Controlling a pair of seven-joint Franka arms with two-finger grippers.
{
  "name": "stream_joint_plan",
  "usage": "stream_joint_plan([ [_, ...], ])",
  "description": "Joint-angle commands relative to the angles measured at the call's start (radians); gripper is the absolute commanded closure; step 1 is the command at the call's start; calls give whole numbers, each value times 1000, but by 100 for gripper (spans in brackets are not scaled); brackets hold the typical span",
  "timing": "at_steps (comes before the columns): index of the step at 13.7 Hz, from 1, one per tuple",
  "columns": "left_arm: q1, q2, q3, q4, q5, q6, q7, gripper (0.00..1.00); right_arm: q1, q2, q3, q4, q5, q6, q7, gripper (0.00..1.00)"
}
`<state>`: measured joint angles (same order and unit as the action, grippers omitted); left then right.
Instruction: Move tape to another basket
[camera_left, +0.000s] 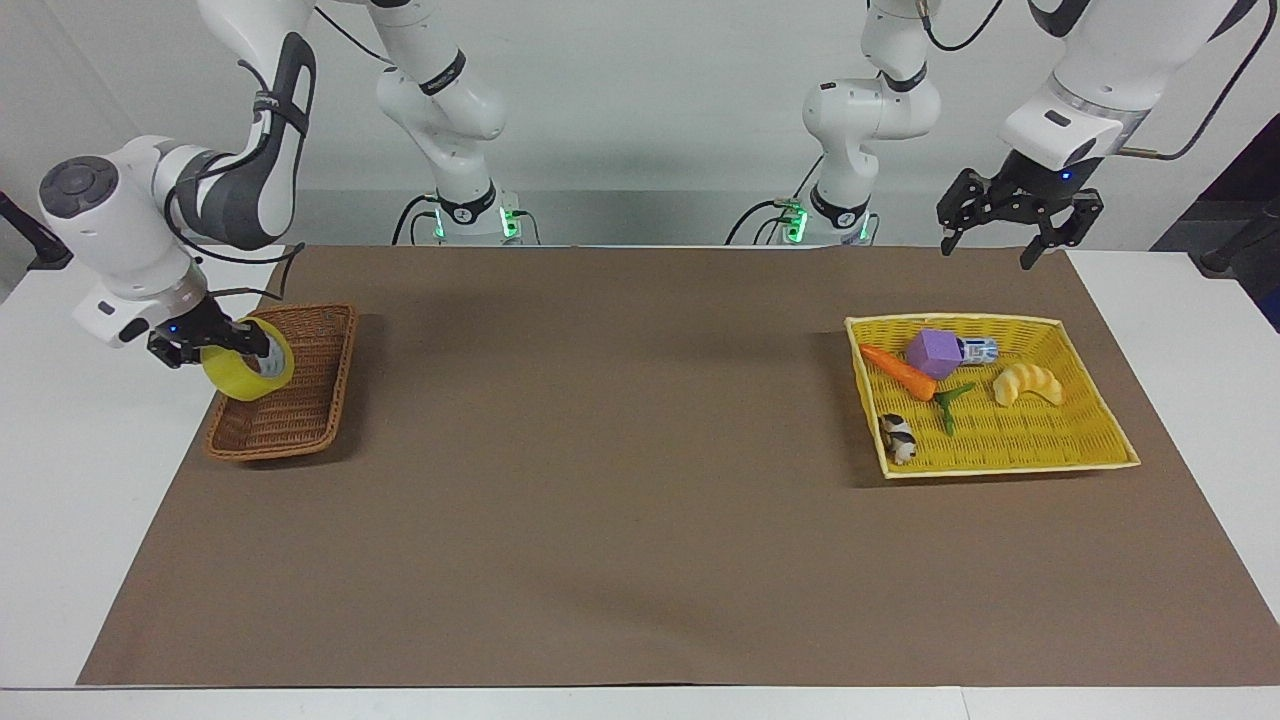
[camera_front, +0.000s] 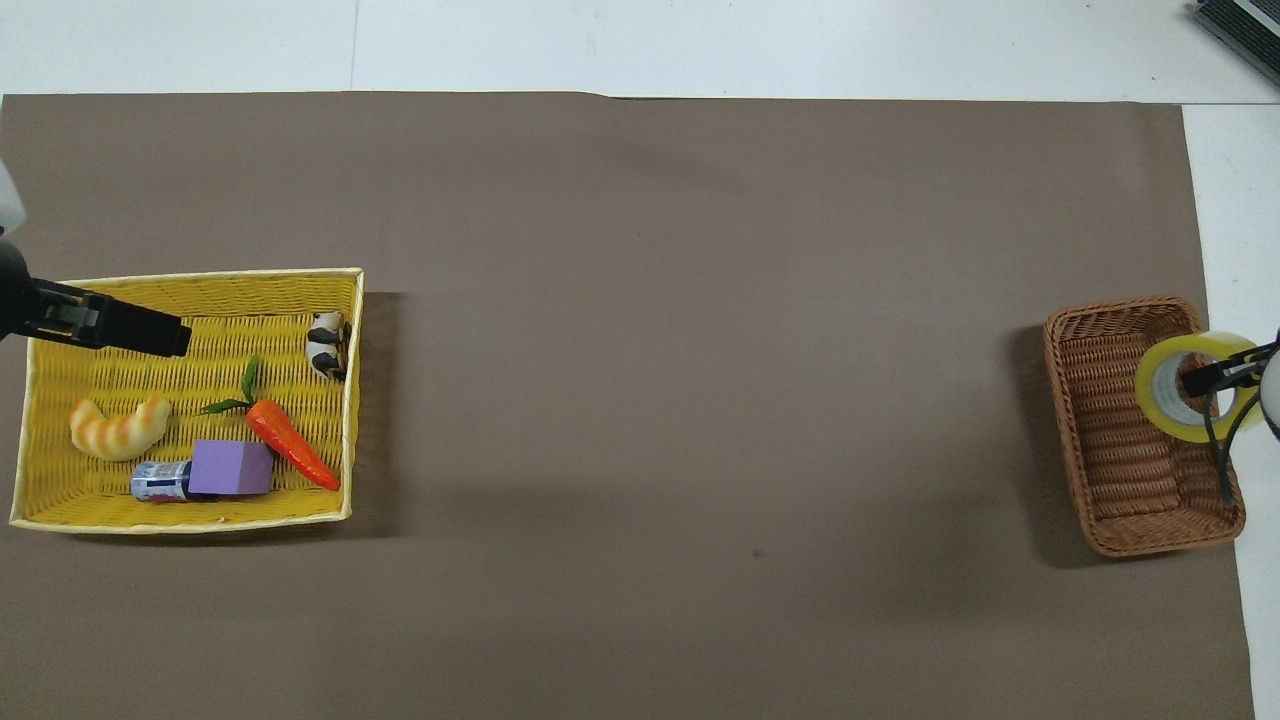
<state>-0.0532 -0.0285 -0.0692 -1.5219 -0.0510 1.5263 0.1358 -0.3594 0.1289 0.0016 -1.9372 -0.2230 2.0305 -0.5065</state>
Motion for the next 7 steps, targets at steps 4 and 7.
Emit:
stream_joint_plan([
  [4,13,-25,-9,-24,17,-3,5,0,-33,-57,14,-169,-75,140,9,0],
  [7,13,-25,-9,-24,17,-3,5,0,-32,-57,15,-167,-75,134,9,0],
])
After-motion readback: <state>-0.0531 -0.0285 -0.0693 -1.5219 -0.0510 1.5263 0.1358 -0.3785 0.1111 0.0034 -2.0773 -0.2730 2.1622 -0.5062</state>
